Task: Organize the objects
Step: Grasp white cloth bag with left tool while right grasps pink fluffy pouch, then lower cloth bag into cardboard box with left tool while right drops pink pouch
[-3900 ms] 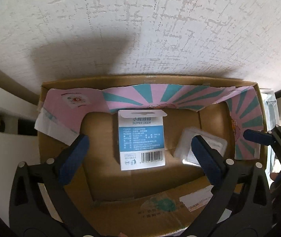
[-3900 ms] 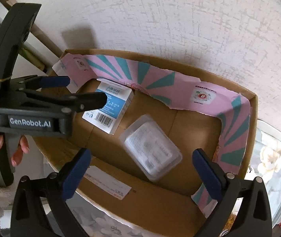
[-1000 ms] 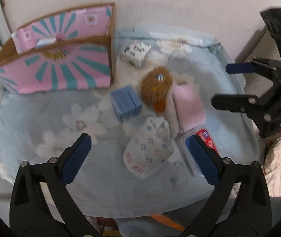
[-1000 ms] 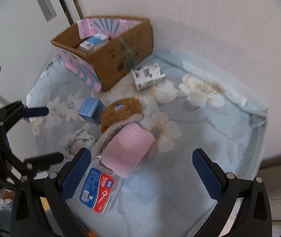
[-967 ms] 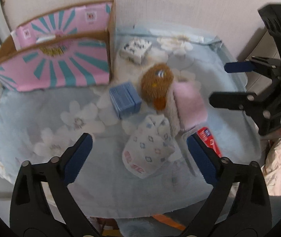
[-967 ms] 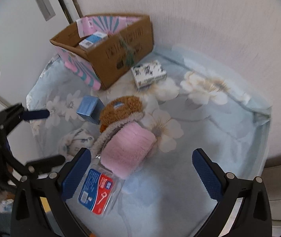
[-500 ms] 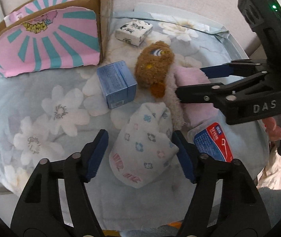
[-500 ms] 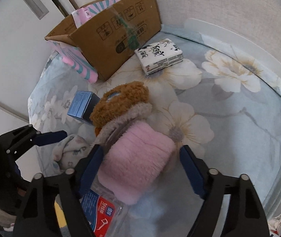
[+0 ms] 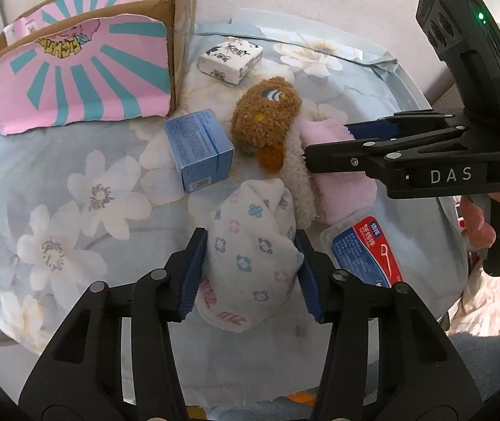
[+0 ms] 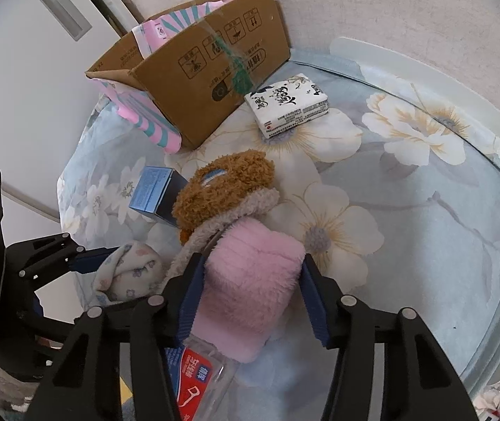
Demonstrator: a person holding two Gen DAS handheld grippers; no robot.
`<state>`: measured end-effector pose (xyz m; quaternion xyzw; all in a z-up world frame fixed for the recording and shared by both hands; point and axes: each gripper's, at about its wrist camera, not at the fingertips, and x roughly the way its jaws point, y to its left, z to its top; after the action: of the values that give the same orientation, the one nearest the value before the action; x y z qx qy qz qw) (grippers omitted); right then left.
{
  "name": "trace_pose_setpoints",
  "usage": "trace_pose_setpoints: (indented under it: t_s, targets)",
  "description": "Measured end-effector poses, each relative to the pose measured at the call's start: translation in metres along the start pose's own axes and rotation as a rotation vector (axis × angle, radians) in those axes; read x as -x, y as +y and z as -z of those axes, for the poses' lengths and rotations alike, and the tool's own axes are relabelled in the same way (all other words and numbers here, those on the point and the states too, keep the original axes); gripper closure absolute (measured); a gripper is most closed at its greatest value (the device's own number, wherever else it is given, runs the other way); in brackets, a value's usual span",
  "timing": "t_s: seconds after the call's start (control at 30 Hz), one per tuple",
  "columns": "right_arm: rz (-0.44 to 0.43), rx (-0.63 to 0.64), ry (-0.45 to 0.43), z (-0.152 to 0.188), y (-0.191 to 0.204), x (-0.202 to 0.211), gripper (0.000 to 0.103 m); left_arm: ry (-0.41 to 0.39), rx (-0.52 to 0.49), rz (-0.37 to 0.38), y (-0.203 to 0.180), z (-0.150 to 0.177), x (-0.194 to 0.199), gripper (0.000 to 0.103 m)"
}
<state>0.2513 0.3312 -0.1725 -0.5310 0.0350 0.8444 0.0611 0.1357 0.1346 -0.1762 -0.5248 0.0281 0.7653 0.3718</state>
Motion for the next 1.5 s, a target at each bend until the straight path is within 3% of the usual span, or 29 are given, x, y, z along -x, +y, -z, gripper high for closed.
trace_pose_setpoints:
  t_s: [0.4, 0.7, 1.13, 1.5]
  targets:
    - [0.014, 0.001, -0.043, -0.003, 0.001, 0.021, 0.057, -0.061, 0.026, -0.008, 0.002, -0.005, 0.023, 0.059]
    - [0.031, 0.02, -0.114, -0.01, 0.007, 0.063, 0.058, -0.115, 0.035, -0.018, 0.001, -0.018, 0.059, 0.059]
    - [0.042, 0.051, -0.207, -0.027, 0.016, 0.13, 0.058, -0.211, 0.049, -0.037, 0.006, -0.065, 0.121, 0.059]
    - [0.095, 0.011, -0.267, -0.062, 0.033, 0.156, 0.058, -0.235, 0.023, -0.014, 0.057, -0.127, 0.151, 0.059]
